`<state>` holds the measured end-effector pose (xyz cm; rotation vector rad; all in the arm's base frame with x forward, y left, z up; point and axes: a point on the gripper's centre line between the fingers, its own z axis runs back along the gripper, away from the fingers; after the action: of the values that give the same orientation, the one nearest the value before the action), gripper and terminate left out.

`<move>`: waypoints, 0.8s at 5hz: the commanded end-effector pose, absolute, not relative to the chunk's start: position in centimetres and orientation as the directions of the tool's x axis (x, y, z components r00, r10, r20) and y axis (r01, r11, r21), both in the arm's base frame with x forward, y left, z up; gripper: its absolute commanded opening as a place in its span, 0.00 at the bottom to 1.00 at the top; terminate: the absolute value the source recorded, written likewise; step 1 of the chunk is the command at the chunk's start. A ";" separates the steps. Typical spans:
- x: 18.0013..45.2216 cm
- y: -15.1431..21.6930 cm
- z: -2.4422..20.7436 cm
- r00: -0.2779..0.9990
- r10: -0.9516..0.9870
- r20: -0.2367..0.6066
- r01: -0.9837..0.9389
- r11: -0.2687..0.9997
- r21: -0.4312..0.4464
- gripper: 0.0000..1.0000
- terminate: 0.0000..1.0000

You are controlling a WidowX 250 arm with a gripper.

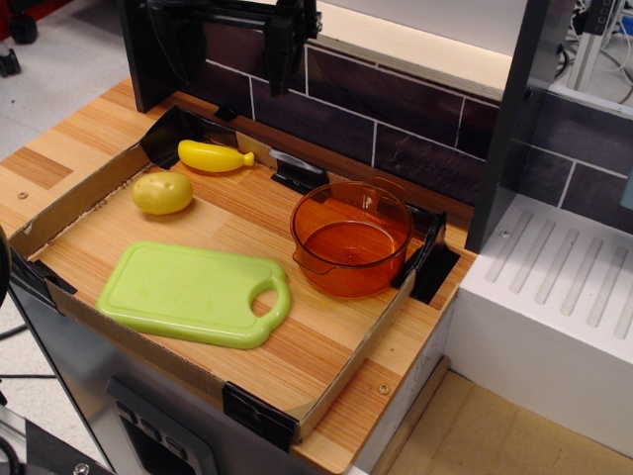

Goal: Put potato in pot

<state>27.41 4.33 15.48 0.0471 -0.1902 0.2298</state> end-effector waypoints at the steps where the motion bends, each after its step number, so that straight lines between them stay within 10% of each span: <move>1: 27.4 4.3 15.5 0.956 0.222 0.193 -0.231 0.973 0.025 1.00 0.00; 4: 27.8 12.0 15.2 0.884 -0.454 0.107 0.455 0.890 0.018 1.00 0.00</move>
<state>26.89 11.80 13.67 -0.0428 -0.0625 -0.4762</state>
